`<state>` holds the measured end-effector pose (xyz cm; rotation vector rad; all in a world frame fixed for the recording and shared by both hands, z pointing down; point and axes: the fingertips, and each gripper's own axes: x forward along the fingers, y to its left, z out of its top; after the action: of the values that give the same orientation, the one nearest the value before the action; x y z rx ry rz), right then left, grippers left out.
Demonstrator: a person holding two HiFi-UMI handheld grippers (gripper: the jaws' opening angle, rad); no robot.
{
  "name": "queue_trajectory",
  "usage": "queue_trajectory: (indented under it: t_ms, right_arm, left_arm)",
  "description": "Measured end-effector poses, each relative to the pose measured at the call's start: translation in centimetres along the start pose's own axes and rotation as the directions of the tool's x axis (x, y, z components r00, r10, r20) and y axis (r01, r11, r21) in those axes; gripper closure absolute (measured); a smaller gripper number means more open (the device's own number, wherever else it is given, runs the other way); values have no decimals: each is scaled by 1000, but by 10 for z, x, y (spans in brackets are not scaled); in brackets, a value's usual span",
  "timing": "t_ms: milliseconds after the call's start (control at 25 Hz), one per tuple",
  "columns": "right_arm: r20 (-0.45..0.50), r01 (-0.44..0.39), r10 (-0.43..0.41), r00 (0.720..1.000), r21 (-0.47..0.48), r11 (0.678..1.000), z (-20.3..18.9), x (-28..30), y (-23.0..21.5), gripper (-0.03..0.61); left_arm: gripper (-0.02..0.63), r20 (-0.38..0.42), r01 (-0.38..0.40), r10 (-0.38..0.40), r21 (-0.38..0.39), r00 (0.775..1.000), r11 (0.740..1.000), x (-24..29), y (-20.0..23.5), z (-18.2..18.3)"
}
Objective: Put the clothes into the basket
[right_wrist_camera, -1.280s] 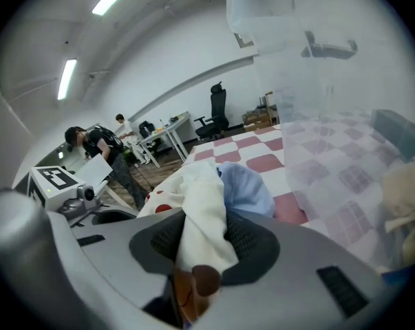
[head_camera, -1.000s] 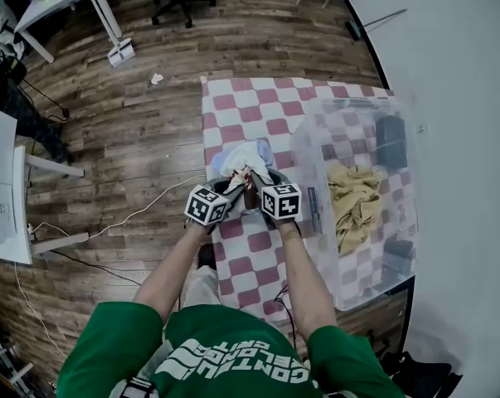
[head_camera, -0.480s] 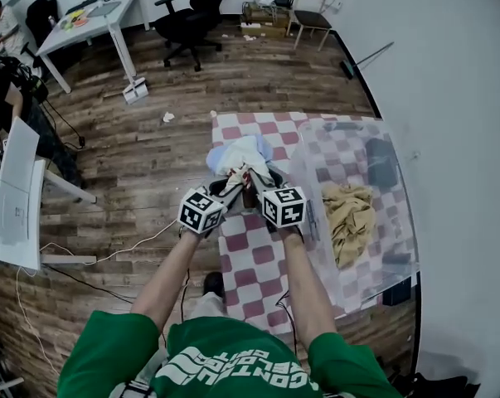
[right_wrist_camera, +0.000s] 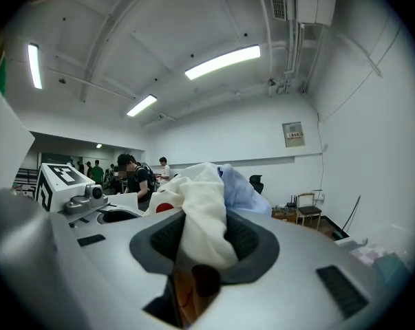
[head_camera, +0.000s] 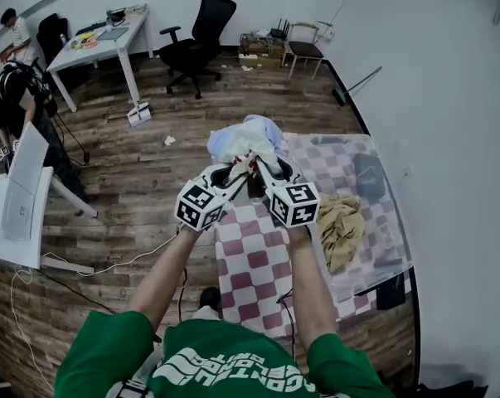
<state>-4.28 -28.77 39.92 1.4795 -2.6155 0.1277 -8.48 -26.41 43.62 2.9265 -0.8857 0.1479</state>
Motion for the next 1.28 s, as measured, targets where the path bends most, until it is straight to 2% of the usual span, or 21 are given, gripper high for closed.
queue_trajectory:
  t_ms: [480,760,1040,1280]
  right_arm:
    - [44,61,-61,997,-14,998,20,-60,-4,459]
    - [58,192,-193,980,10,981,21,-118,-47,459]
    - [61,366,-368,928,37,930,13,-205,-103,459]
    - [49,519,-523,851,64,852,-2,-292,-146,459]
  left_arm:
    - [517,16,62,-64,59,998,996,0,-54,27]
    - [517,13,188,-190,92,982,978,40,-108,40]
    - [517,-4,366,-368,132,930,921,95,-191,48]
    - [517,-31,521,-523,161,852,838,137,-275,48]
